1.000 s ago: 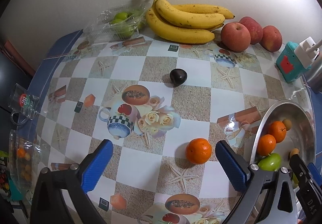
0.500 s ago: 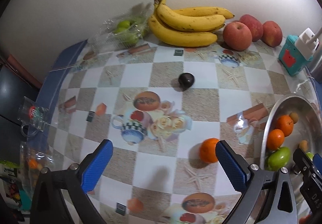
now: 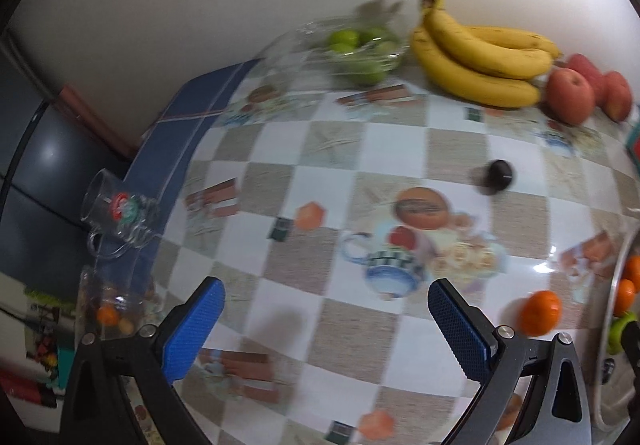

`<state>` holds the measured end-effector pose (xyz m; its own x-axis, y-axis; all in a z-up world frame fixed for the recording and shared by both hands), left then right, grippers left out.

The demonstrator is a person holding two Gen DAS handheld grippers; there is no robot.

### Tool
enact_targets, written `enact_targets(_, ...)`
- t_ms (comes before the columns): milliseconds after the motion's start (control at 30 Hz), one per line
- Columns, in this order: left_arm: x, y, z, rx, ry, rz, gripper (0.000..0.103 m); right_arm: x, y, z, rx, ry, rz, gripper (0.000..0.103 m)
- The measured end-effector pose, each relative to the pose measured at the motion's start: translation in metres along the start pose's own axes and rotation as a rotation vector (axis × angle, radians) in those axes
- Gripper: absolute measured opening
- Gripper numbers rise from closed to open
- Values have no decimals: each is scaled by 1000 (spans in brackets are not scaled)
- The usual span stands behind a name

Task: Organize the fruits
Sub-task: 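Grasp the last mandarin with the right tool while the left tool moves toward the black plum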

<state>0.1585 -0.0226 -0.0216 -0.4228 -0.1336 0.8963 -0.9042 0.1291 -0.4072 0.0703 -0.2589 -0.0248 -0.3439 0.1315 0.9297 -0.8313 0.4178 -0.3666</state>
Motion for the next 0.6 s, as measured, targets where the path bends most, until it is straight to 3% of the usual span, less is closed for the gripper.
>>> enact_targets(267, -11, -2, -31, 88, 19, -21, 103, 2, 2, -31, 54, -67, 12, 85)
enact_targets(600, -17, -4, -19, 70, 96, -40, 103, 2, 1, -57, 86, -103, 12, 85)
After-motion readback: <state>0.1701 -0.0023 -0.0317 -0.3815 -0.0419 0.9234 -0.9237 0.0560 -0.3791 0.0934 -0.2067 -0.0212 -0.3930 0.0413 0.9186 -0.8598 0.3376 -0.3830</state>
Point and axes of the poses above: each gripper's, at about its wrist camera, not at the fingertips, and x roughly against the way its jaws point, z to its right, y to its underside, the point moved 1 cm from there along -x, roughly the way its jaws point, and after that the axes turned 7 degrees about y, right-handed, at the moved point
